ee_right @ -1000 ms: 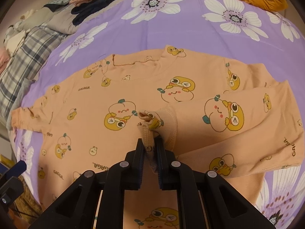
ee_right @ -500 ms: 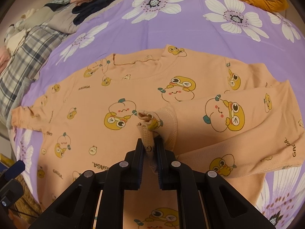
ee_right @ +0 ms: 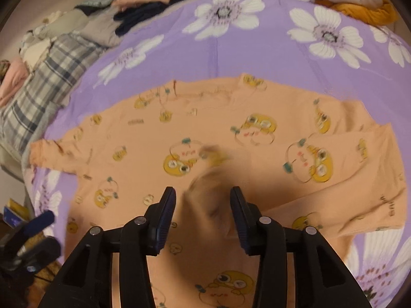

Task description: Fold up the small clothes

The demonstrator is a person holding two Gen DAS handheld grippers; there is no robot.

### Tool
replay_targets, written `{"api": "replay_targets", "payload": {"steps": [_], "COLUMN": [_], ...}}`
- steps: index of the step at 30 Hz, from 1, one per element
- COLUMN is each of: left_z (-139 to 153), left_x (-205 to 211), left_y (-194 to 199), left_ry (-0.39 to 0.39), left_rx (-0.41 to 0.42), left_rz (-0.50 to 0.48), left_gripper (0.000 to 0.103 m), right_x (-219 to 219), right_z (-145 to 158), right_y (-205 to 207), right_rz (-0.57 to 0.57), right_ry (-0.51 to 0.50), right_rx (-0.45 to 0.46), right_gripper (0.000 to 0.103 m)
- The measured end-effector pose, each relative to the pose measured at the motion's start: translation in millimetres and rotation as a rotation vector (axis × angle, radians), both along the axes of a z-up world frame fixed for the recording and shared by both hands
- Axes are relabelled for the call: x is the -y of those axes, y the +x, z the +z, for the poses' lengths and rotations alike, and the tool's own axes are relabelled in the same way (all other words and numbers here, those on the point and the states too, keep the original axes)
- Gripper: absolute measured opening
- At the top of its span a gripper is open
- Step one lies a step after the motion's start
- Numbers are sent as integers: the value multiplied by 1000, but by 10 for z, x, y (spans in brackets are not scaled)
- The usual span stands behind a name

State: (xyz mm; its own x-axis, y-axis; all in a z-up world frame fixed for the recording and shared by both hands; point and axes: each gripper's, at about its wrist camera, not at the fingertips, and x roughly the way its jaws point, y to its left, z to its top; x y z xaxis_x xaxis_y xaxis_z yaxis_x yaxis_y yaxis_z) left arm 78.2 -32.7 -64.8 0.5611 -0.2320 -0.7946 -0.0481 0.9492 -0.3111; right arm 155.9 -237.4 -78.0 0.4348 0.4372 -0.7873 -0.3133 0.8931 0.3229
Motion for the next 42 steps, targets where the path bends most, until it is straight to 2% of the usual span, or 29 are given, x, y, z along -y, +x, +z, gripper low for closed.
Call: {"api": "replay_targets", "payload": {"steps": [1,3,4,7,11,14,18,21,27,30,33,35,36,37,40,42], "left_z": [-8,-20,-21,-30,-46,-71,-197,-282,-518,-491,-546,-551,-552,-563,-531,-417], "left_x": [-2,4,12,47,150,305,560,755,924,978,1035,1081,1108,1128,1121,1084], "left_y": [4,17,18,41,170,327,600,801,1098,1118,1129,1109,1090,1086,1055,1008], "left_ry": [0,1,2,6,3,2,-47,-70,-110,-112,-182,-154,-121,-111,-114,-137], "left_rx": [-2,-6,-6,-5,-11,-15,-59,-73,-142,-111,-127,-118,-108,-107,-85,-31], "left_rz": [1,1,0,-15,-41,-74,-140,-181,-175,-189,-213,-214,-216,-222,-222,-216], "left_gripper": [86,86,86,86,86,86,85,85,79,61,49,32,15,9,7,6], "right_x": [73,205,313,568,1002,1305,1599,1680,1831,1915,1950,1950,1948,1945,1944,1955], "right_z": [71,167,224,304,341,266,158,108,86,76,49,39,37,37,28,18], "right_y": [-13,-36,-46,-64,-32,-5,6,5,-16,-45,-38,-38,-35,-35,-37,-38], "right_rz": [-11,-34,-53,-114,-258,-360,-475,-499,-541,-559,-566,-565,-564,-564,-570,-571], "right_ry": [19,60,91,154,201,239,263,283,294,305,317,326,328,326,315,321], "right_rx": [16,41,50,56,48,16,-27,-48,-58,-58,-68,-73,-73,-73,-75,-80], "right_gripper": [56,64,64,65,65,65,65,65,65,65,65,65,65,65,65,65]}}
